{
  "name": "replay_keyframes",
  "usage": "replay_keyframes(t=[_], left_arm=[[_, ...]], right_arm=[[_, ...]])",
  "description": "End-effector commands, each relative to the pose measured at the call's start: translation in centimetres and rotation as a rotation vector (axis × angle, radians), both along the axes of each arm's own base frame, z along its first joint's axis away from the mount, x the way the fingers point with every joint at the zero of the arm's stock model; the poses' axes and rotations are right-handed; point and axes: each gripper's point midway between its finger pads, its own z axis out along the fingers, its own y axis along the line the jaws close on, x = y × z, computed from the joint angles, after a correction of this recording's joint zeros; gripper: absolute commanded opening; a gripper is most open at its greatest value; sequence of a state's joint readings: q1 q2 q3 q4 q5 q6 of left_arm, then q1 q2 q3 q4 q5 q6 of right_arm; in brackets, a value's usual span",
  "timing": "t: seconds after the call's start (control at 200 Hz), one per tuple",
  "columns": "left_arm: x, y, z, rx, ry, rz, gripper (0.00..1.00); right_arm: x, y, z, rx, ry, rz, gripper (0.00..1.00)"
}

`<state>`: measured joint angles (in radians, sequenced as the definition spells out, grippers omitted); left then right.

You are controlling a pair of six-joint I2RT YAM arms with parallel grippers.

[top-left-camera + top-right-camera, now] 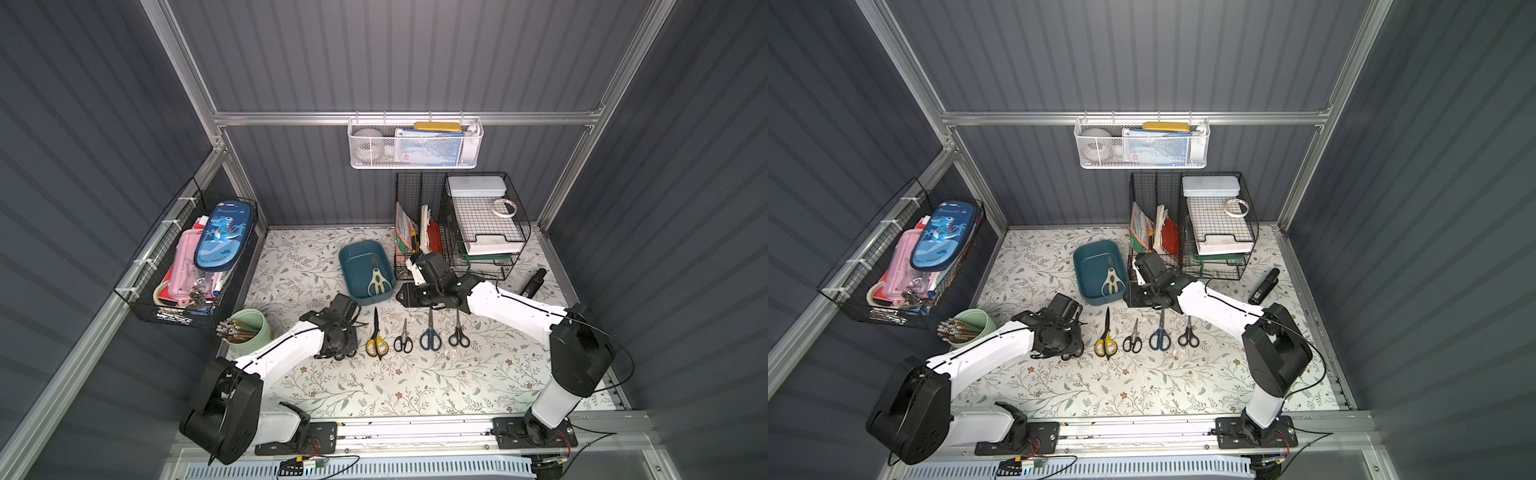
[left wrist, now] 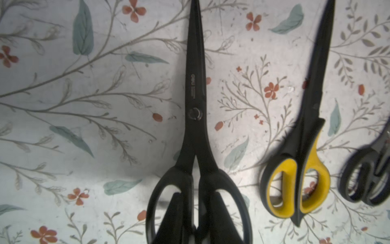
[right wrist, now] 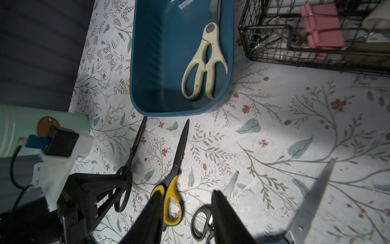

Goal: Take the scissors out of the storage box
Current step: Place the scissors at the center of the board, then pick up the scissors from the storage box.

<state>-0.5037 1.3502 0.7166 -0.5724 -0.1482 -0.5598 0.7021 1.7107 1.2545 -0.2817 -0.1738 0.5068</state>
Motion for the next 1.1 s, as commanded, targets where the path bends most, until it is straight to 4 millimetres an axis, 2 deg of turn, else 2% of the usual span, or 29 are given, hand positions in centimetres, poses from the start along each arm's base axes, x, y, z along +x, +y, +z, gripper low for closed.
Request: replay_keyframes(t=[0.0, 0.29, 0.375, 0.44, 0.5, 0.53, 0.7, 0.801, 0.966, 1.016, 1.091], left_arm=[[1.3, 0.5, 0.1, 0.044, -0.047, 0.016, 0.0], [1.1, -1.5, -1.5, 0.007, -0.014, -0.069, 0.0], [1.1, -1.4, -1.9, 0.028, 0.001, -0.072, 0.01], [1.1, -1.2, -2.0, 0.039, 0.007, -0.069, 0.08], [1.3, -0.9, -1.7, 0.058, 0.002, -0.049, 0.3], [1.5, -0.8, -1.5, 0.06, -0.007, -0.036, 0.34], [2.7, -0.7, 1.2, 0.062, -0.067, -0.001, 0.37], [3.9, -1.5, 4.3, 0.029, -0.127, -0.006, 0.36], [7.6, -3.8, 10.8, -0.05, -0.28, -0.044, 0.36], [8.8, -4.6, 12.1, -0.06, -0.317, -0.065, 0.37], [10.8, -6.0, 13.0, -0.065, -0.329, -0.097, 0.4]], right_arm=[[0.1, -0.1, 0.1, -0.011, -0.014, -0.001, 0.41], [0.2, 0.5, -0.3, 0.012, 0.001, 0.004, 0.41], [0.2, 0.6, -0.3, 0.013, 0.002, 0.006, 0.41], [0.3, 0.5, -0.1, 0.015, -0.001, 0.005, 0.42], [0.2, 0.4, 0.0, 0.01, -0.004, 0.007, 0.42], [0.1, 0.3, 0.1, 0.006, -0.007, 0.006, 0.42], [0.1, -0.1, 0.4, -0.003, -0.018, -0.003, 0.42], [0.0, -0.4, 0.3, -0.009, -0.016, -0.01, 0.42], [0.1, -1.5, 0.4, -0.021, -0.012, -0.032, 0.42], [0.0, -1.9, 0.5, -0.027, -0.015, -0.039, 0.42], [0.1, -2.5, 0.5, -0.038, -0.018, -0.053, 0.42]])
